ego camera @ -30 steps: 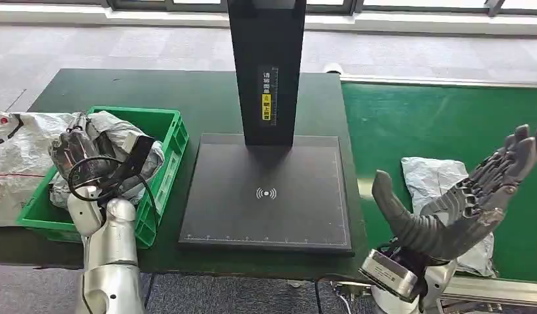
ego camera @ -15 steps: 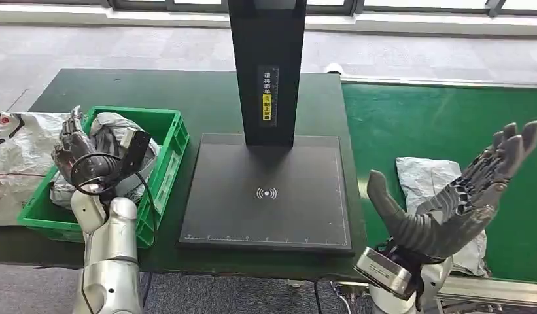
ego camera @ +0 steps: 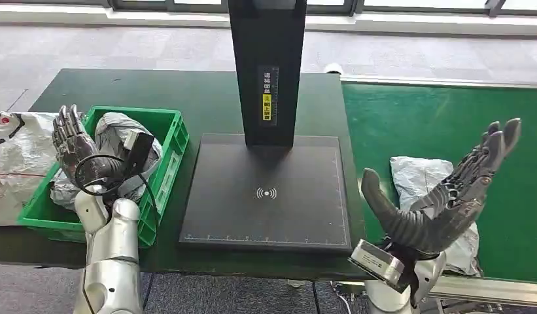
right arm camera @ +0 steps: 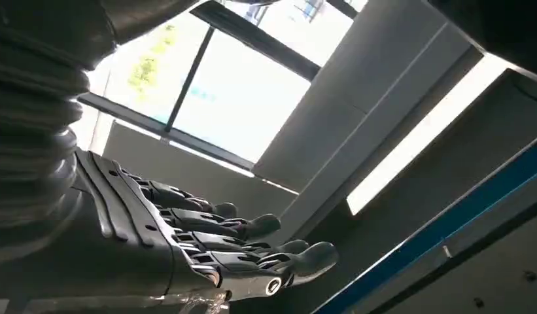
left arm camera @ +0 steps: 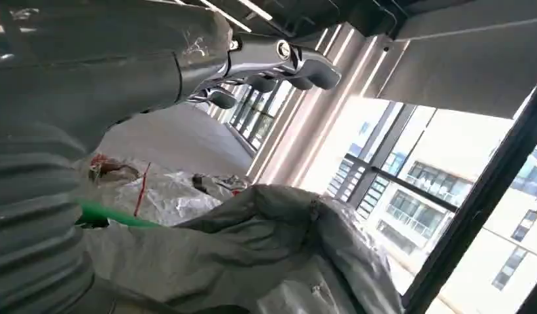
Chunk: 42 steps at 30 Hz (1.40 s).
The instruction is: Moved the parcel from conveyor to table for the left to box.
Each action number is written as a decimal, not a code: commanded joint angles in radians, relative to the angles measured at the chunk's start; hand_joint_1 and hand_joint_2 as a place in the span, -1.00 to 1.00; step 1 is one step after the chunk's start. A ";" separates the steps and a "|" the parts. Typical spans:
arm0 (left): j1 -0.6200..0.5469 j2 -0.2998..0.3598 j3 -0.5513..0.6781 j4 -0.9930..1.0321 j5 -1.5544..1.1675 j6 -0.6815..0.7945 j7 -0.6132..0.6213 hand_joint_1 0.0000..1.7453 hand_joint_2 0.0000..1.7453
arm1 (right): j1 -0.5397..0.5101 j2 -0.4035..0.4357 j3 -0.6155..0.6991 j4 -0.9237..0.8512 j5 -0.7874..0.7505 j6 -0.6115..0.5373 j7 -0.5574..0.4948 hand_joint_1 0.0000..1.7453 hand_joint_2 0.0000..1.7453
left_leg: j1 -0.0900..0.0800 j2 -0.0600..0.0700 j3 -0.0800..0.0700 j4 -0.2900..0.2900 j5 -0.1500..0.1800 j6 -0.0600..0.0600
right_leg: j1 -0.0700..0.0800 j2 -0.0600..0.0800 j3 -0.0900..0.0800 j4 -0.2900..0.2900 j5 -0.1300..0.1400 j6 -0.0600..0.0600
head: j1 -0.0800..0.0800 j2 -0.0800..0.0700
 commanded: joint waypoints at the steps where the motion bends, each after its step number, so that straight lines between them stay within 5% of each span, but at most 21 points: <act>1: -0.076 0.080 0.116 0.228 0.034 -0.002 0.071 -1.00 1.00 | 0.002 0.027 0.012 0.100 0.007 -0.001 0.017 -1.00 1.00 | 0.000 0.002 0.006 -0.005 0.001 0.000 | 0.000 0.002 0.005 -0.004 0.001 -0.001 | 0.000 0.000; 4: -0.082 0.059 0.175 0.187 0.092 -0.002 0.013 -1.00 1.00 | -0.002 0.027 0.005 0.109 0.011 -0.001 0.023 -1.00 1.00 | 0.001 0.001 0.005 -0.003 0.000 0.000 | 0.001 0.002 0.004 -0.003 0.000 -0.001 | 0.000 0.000; 5: -0.112 -0.013 0.364 0.096 0.259 -0.002 -0.281 -1.00 1.00 | -0.009 0.027 -0.012 0.118 0.020 -0.001 0.038 -1.00 1.00 | 0.000 0.001 0.006 -0.004 0.000 0.000 | 0.001 0.002 0.005 -0.004 0.001 -0.001 | 0.000 0.000; 7: -0.156 -0.047 0.464 0.133 0.460 -0.002 -0.539 -1.00 1.00 | -0.018 0.027 -0.048 0.133 0.019 -0.001 0.043 -1.00 1.00 | 0.001 0.002 0.004 -0.001 0.000 0.000 | 0.001 0.003 0.003 -0.002 0.000 0.000 | 0.000 0.000; 10: 0.014 -0.036 0.057 -0.004 0.994 -0.117 -0.552 -1.00 1.00 | -0.063 0.027 -0.154 0.221 0.025 -0.001 0.046 -1.00 1.00 | 0.001 -0.001 0.004 -0.003 0.001 0.000 | 0.001 0.000 0.005 -0.003 0.000 0.000 | 0.000 0.000; 13: 0.206 -0.047 -0.223 -0.340 1.313 -0.264 -0.552 -1.00 1.00 | -0.119 0.027 -0.296 0.313 0.028 -0.001 0.011 -1.00 1.00 | 0.001 0.001 0.004 -0.002 0.000 0.000 | 0.000 0.002 0.004 -0.003 0.001 0.000 | 0.000 0.000; 16: 0.313 -0.047 -0.361 -0.531 1.393 -0.240 -0.552 -1.00 1.00 | -0.136 0.027 -0.397 0.341 0.030 -0.001 -0.002 -1.00 1.00 | 0.001 0.001 0.001 0.000 -0.001 0.000 | 0.001 0.002 0.001 -0.002 0.001 0.000 | 0.000 0.000; 27: 0.387 -0.006 -0.487 -0.643 1.486 -0.209 -0.552 -1.00 1.00 | -0.168 0.027 -0.547 0.398 0.044 -0.001 -0.015 -1.00 1.00 | 0.000 -0.001 0.003 -0.001 -0.001 0.001 | -0.001 0.000 0.003 -0.002 0.000 0.001 | 0.000 0.000; 33: 0.435 0.003 -0.564 -0.622 1.577 -0.537 -0.552 -1.00 1.00 | -0.284 0.027 -0.804 0.614 0.242 -0.001 0.039 -1.00 1.00 | 0.000 -0.001 0.005 -0.002 -0.001 0.001 | 0.000 0.000 0.005 -0.004 0.000 0.001 | 0.000 0.000; 42: 0.456 -0.005 -0.601 -0.623 1.587 -0.635 -0.552 -1.00 1.00 | -0.353 -0.030 -0.908 0.766 0.294 -0.001 0.046 -1.00 1.00 | 0.000 -0.001 0.005 -0.003 -0.001 0.001 | -0.001 0.000 0.005 -0.004 0.000 0.001 | 0.000 0.000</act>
